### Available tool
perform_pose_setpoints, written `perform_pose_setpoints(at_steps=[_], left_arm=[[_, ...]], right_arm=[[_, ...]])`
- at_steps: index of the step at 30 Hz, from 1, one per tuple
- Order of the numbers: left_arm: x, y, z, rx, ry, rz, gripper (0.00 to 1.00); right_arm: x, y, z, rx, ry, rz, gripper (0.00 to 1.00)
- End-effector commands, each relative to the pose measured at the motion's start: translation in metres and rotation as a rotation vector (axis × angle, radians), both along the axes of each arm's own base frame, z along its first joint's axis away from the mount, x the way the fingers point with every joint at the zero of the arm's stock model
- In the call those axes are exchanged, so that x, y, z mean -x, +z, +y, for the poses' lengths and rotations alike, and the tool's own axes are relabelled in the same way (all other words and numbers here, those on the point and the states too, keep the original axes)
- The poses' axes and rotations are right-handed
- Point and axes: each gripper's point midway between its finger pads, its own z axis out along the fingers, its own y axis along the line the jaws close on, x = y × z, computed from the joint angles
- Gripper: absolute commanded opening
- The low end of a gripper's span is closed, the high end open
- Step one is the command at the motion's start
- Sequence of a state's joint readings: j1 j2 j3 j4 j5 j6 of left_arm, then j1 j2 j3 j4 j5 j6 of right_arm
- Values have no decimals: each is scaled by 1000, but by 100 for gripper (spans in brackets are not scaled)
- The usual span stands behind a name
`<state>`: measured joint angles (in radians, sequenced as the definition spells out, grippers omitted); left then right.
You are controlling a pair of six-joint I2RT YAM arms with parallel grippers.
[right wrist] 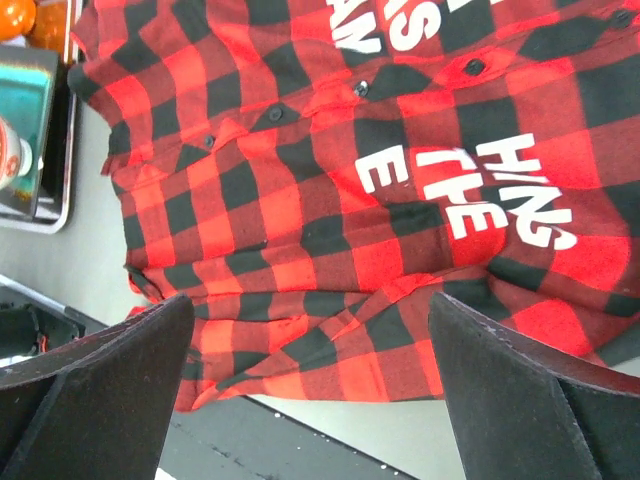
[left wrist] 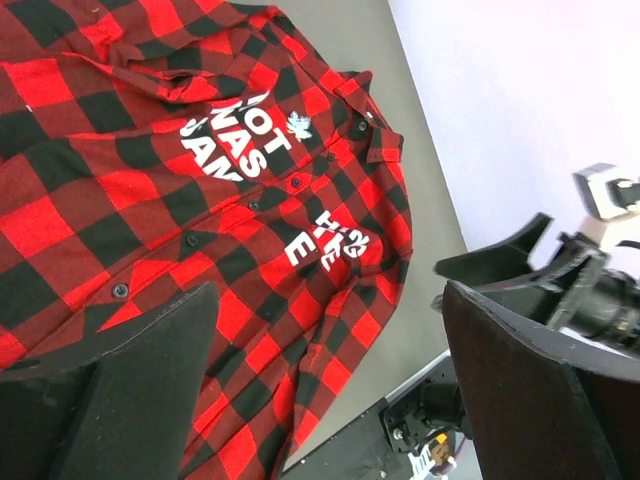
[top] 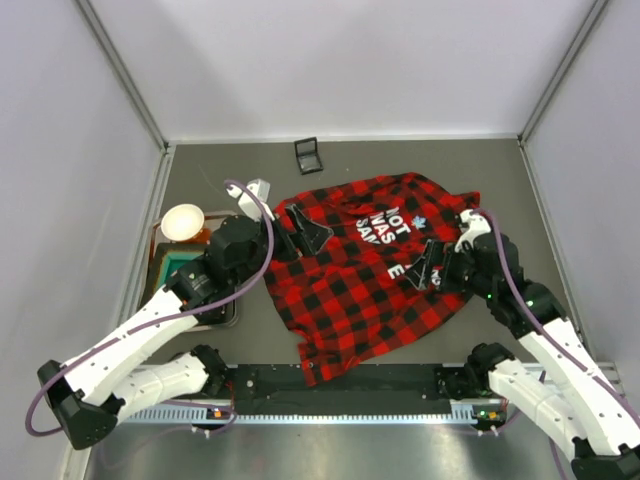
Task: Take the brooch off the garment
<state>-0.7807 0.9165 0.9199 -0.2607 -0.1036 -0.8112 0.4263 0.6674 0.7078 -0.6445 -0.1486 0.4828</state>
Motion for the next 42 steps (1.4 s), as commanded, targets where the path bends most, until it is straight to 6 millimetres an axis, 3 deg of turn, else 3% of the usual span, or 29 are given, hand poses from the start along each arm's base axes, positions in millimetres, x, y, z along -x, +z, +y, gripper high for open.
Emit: perform_pose_setpoints(at_steps=[1,3,5,6,8,9,10,11,12,13,14,16,17,18,19,20,21,22,23,25,26,31,34,35,37,38,39,41,42], left_arm=[[-13,31,-4,-8,4,-112,98],[-26,25,-15,-71,-17,-133,98],[-35,38,-29,-74,-47,-182,98],[-44,27,-39,-118,-66,-184,97],[-54,39,-54,-106,-101,-233,97],[-64,27,-64,-136,-123,-239,96],[-69,30,-71,-128,-138,-250,96],[-78,16,-82,-135,-173,-219,95],[-81,14,-88,-124,-193,-204,94],[-86,24,-98,-94,-211,-234,91],[-91,10,-109,-101,-245,-214,91],[-101,11,-121,-100,-271,-220,88],[-107,-12,-132,-128,-300,-180,86],[-112,-19,-137,-147,-313,-173,83],[-116,-18,-144,-150,-327,-175,81],[-123,-41,-153,-175,-343,-137,78],[-124,-50,-159,-180,-371,-122,75],[-130,-47,-166,-172,-384,-127,72],[-134,-68,-175,-187,-402,-93,69],[-136,-76,-187,-167,-445,-79,69],[-138,-93,-193,-169,-459,-48,68],[-149,-116,-207,-170,-480,-26,63],[-152,-127,-217,-147,-485,-25,63],[-155,-139,-220,-142,-487,-1,61],[-160,-142,-229,-125,-496,7,57],[-161,-159,-234,-124,-507,45,57],[-166,-155,-239,-106,-506,34,56],[-169,-169,-247,-88,-515,56,53],[-174,-160,-253,-62,-515,26,52]], right_arm=[[-13,47,-20,41,-91,-127,99],[-18,52,-20,46,-106,-125,99],[-26,52,-19,53,-119,-114,99],[-31,52,-23,69,-148,-116,99],[-43,49,-27,104,-193,-99,99],[-47,48,-29,116,-206,-98,99],[-52,46,-29,129,-214,-95,99],[-60,45,-28,140,-220,-101,99],[-66,42,-31,142,-229,-93,99],[-72,42,-31,132,-233,-95,99],[-76,34,-27,110,-218,-63,99],[-96,33,-40,40,-270,-64,99],[-98,18,-37,-22,-259,-5,99],[-110,22,-41,-72,-274,-33,99],[-118,16,-57,-106,-325,-19,98],[-121,12,-56,-150,-322,-4,98],[-130,7,-61,-157,-335,-1,98],[-135,4,-65,-159,-349,0,96],[-141,4,-74,-159,-373,-4,96],[-152,-5,-79,-161,-384,11,93],[-156,-7,-82,-172,-381,17,91],[-175,-22,-83,-196,-360,32,76],[-188,-27,-85,-190,-358,38,75],[-195,-34,-85,-191,-363,53,74],[-203,-39,-83,-212,-357,57,72],[-211,-50,-81,-224,-347,88,72],[-215,-52,-79,-228,-336,97,70],[-226,-60,-76,-235,-313,121,63],[-229,-63,-76,-237,-313,132,62]])
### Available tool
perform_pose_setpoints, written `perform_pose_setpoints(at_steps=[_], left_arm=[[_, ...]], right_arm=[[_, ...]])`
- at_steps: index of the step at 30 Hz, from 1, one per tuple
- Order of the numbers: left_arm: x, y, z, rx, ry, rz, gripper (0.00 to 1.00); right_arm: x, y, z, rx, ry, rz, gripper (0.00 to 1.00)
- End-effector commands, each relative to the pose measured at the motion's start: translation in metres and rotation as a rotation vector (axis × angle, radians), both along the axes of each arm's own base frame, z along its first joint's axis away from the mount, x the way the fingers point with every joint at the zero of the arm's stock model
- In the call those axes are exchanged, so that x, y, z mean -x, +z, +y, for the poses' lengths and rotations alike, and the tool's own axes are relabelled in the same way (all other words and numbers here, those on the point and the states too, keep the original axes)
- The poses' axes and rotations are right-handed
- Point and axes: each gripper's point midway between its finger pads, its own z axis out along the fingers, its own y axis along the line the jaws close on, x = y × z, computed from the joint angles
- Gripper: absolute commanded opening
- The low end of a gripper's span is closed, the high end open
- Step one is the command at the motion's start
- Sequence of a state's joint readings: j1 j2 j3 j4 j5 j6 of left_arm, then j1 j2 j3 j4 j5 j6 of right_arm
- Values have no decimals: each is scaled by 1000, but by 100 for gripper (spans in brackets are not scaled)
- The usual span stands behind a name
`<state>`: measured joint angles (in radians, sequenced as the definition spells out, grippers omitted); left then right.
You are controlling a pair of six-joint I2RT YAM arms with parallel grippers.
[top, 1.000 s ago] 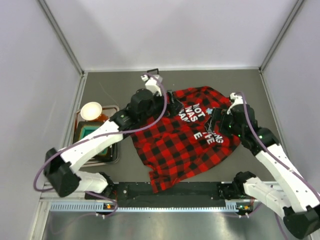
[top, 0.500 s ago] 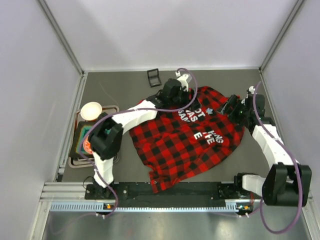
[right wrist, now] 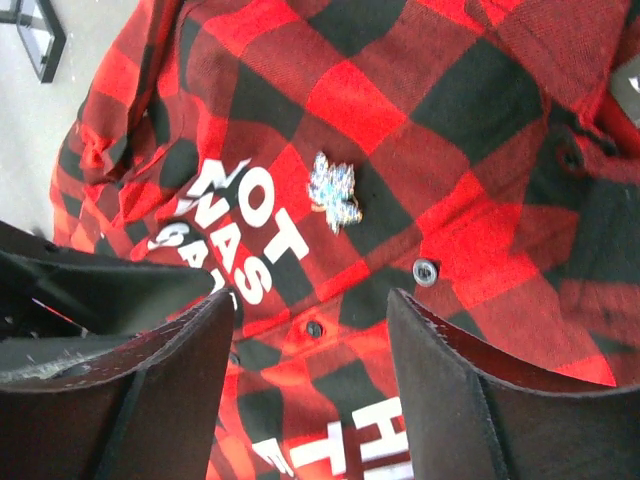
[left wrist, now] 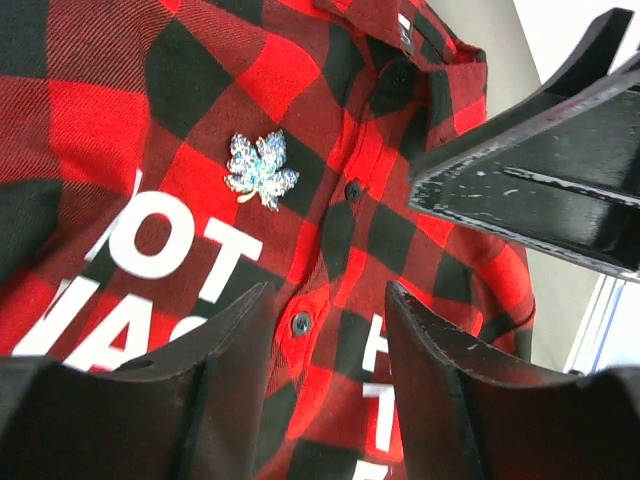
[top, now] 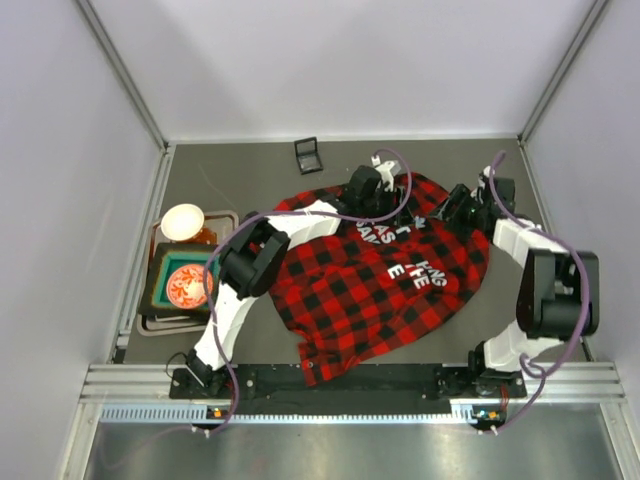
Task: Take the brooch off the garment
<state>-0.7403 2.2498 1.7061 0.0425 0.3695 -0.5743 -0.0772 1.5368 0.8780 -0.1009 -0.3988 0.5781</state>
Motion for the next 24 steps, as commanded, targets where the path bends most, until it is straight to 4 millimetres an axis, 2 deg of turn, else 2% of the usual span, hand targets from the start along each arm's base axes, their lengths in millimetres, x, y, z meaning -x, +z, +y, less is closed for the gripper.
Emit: perform_pose_setpoints(at_steps=[1,2,3,4,5,6,7,9,12,13,16,24], left_arm=[[-17,18,-29,129,-24,-48,52],[-20,14,-32,135,-16,-39,50],[-27,21,-37,154,-9,-56,49],[-29,7,-41,143,-7,-39,49],[-33,6,-42,152,2,-30,46],[-37,15,-48,175,-3,-43,45],[-39,5,-51,178,-8,-36,46],[-41,10,-58,203,-21,-34,46],[-46,-3,-58,192,1,-15,46],[-47,-9,-57,184,6,-11,46],[-48,-15,-56,179,16,6,45],[-44,-40,-52,151,28,61,43]], right_arm=[[-40,20,3,-32,41,-97,58],[-46,24,4,-32,49,-108,57],[-49,17,4,-35,52,-90,56],[-51,15,3,-33,54,-85,52],[-55,16,3,-26,58,-91,50],[-56,13,2,-24,59,-84,49],[-59,12,1,-13,59,-87,49],[-62,7,-1,-2,64,-80,49],[-67,-5,0,-16,86,-40,49],[-68,-11,2,-35,100,-24,46],[-67,-21,5,-50,108,-5,44],[-65,-32,7,-75,100,7,40]])
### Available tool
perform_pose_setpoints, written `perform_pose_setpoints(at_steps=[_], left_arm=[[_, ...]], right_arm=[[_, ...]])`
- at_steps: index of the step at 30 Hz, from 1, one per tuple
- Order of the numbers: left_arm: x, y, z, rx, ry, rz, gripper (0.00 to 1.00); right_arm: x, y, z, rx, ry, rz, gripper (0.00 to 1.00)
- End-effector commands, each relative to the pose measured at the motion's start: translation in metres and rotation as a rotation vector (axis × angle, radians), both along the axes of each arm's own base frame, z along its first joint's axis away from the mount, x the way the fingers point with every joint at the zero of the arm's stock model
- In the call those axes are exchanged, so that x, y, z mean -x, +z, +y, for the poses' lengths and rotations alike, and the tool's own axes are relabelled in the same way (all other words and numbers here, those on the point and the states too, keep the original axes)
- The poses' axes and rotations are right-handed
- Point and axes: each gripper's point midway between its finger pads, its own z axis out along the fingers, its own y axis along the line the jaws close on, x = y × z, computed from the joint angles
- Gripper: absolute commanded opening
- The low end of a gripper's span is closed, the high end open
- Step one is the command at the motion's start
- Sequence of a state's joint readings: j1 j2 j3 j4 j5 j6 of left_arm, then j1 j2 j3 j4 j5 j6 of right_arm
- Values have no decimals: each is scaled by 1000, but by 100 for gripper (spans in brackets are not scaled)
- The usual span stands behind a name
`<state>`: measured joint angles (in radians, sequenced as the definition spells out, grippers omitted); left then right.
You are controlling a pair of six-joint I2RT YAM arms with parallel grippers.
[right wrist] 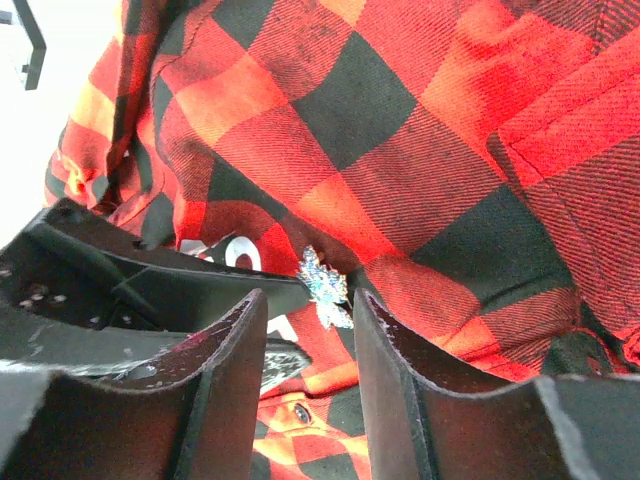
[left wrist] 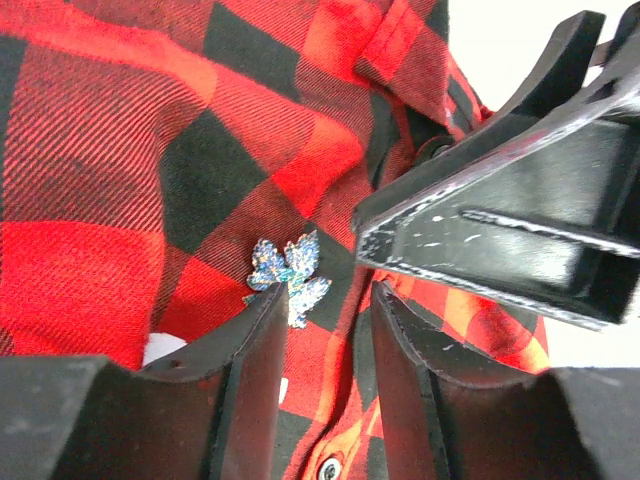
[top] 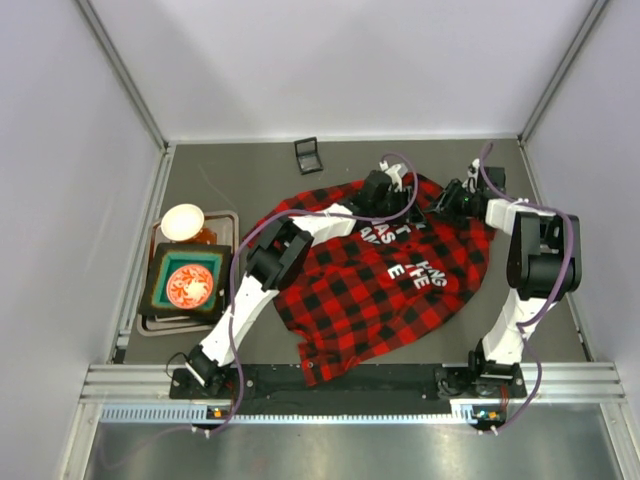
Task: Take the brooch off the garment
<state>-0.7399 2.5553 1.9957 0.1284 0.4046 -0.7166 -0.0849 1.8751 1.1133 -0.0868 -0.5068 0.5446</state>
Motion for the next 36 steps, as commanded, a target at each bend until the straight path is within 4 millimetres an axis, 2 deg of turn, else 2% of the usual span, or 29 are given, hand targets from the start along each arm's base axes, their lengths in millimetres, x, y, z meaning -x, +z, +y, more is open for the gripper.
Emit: perform_pose_setpoints(at_steps=[1,8,12,14,17,20,25,27,30,32,36], left_arm=[[-7,2,-4,39,4,-15,43],[-9,-7,3,19,14,2,41],[-8,-4,8,21,13,3,41],[-7,-5,9,20,7,8,41],[-5,2,8,30,-14,1,41],[-1,11,7,31,-43,-9,47],[1,39,9,20,-81,-69,57],[3,44,13,-10,-91,-91,57],[-1,44,19,-63,-81,-144,54],[2,35,26,-120,-82,-133,50],[-3,27,35,-203,-66,-177,50]], right_arm=[[-11,7,0,-19,8,-58,40],[-11,-5,1,-32,-3,-29,40],[-8,-15,4,-56,1,3,39],[-12,-14,5,-67,1,-17,38],[-14,-16,9,-97,8,-15,36],[-14,-17,16,-148,16,-14,36],[-11,-13,24,-212,28,-14,35],[-10,-11,26,-227,33,-14,35],[-8,-5,28,-247,33,-28,35],[-7,-3,30,-263,37,-30,35],[-5,1,34,-303,39,-36,35]])
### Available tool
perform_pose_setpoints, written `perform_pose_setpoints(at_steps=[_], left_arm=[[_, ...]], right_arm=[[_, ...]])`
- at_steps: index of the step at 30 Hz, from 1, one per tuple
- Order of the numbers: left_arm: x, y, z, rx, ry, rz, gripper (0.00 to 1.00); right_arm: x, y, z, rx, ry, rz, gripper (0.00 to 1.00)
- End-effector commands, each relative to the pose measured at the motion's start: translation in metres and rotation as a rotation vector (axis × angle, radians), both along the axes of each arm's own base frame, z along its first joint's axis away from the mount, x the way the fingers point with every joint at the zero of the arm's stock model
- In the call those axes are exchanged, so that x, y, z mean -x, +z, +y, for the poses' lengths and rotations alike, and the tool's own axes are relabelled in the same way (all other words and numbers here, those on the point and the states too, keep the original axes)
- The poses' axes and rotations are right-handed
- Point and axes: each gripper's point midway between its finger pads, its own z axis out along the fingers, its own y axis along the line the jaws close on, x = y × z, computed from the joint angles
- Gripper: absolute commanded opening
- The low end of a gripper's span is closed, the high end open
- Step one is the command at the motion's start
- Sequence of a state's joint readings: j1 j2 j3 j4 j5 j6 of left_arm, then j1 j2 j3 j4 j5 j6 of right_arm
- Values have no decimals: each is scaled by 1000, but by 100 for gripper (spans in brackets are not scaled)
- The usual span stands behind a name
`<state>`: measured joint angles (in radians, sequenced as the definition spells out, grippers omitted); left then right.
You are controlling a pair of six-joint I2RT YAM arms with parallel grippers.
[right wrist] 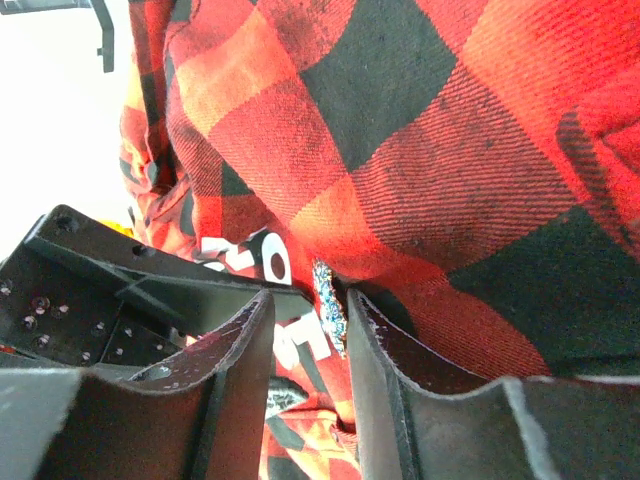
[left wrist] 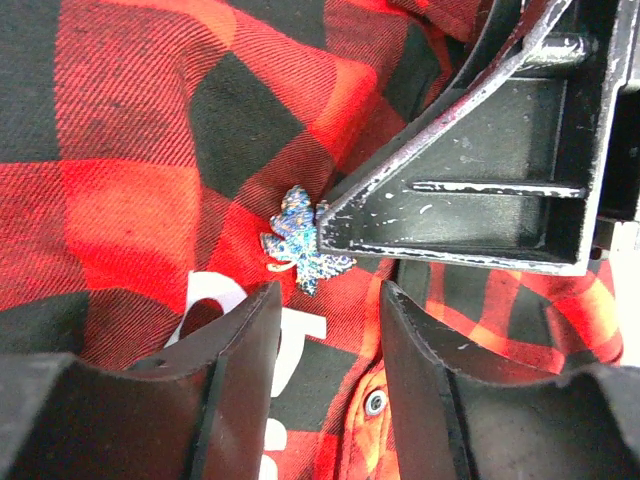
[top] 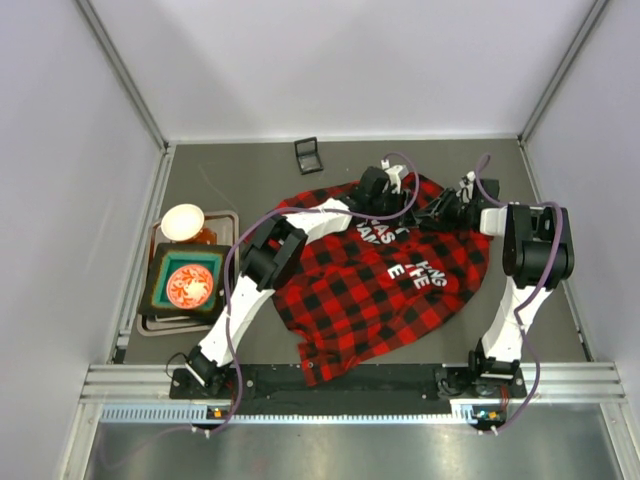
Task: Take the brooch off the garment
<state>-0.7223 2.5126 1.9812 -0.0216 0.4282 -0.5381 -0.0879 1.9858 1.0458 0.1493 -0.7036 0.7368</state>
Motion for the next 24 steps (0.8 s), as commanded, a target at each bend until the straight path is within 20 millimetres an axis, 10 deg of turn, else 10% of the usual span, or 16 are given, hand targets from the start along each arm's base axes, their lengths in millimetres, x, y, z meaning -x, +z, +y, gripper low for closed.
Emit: perform_pose_setpoints(at_steps=[1,24], left_arm=[[-11,39,11,-74,6,-138,51],[-20,21,-3,-215,-33,-323,43]], right_arm=[[-6,18,5,-49,14,-66,35],[-14,27,6,-71,17,-82,38]])
